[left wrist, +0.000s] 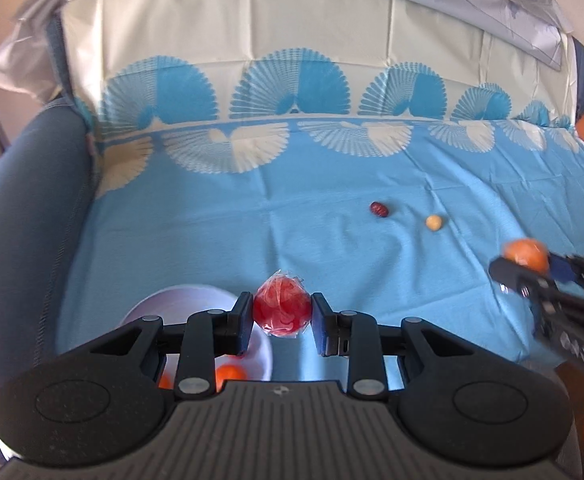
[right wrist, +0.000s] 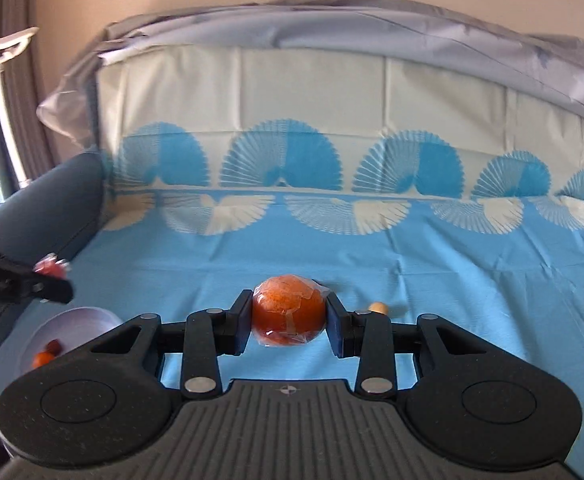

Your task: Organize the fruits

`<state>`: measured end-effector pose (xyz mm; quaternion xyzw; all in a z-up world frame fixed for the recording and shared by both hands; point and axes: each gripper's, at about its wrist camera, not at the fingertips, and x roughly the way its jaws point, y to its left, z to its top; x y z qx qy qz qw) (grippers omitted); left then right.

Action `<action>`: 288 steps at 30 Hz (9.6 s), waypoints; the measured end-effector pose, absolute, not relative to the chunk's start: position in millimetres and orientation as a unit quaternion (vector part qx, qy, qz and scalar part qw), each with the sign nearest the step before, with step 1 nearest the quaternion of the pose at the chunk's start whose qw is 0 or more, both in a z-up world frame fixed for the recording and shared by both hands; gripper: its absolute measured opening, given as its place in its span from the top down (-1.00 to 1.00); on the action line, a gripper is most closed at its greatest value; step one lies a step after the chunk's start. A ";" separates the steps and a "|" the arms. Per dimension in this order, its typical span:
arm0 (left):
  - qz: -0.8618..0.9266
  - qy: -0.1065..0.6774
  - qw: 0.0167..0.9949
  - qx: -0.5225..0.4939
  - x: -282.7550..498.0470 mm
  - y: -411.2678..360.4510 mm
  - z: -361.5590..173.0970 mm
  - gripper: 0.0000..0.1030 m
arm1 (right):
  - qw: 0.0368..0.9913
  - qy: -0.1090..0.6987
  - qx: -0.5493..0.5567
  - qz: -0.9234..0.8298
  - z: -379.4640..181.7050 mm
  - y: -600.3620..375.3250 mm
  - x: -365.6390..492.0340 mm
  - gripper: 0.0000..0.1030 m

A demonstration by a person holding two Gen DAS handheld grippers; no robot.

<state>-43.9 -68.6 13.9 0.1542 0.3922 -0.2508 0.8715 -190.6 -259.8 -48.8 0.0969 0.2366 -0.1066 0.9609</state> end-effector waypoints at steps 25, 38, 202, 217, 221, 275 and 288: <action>-0.186 0.401 0.889 0.117 -143.1 82.4 34.4 0.35 | 0.958 0.284 0.036 0.019 -7.6 -69.5 -270.7 0.24; -0.194 0.405 0.886 0.119 -141.6 81.7 30.9 0.35 | 0.958 0.284 0.035 0.006 -8.5 -71.8 -270.0 0.24; -0.141 0.442 0.869 0.172 -102.0 67.4 3.0 -0.99 | 0.949 0.306 0.068 -0.037 -33.5 -82.1 -227.6 -0.99; -0.202 0.447 0.848 0.198 -55.2 -44.4 -23.8 -0.99 | 0.922 0.288 0.156 -0.205 -76.0 -198.3 -217.9 -0.99; -0.226 0.434 0.847 0.209 -29.5 -93.9 -41.7 -0.99 | 0.911 0.280 0.169 -0.252 -95.0 -237.9 -197.6 -0.99; -0.349 0.405 0.812 0.234 83.7 -281.4 -124.9 0.57 | 0.890 0.243 0.140 -0.360 -198.0 -412.8 -60.0 0.47; -0.248 0.444 0.826 0.243 -18.4 -92.3 -16.7 0.57 | 0.951 0.244 0.126 -0.144 -75.7 -231.5 -187.6 0.46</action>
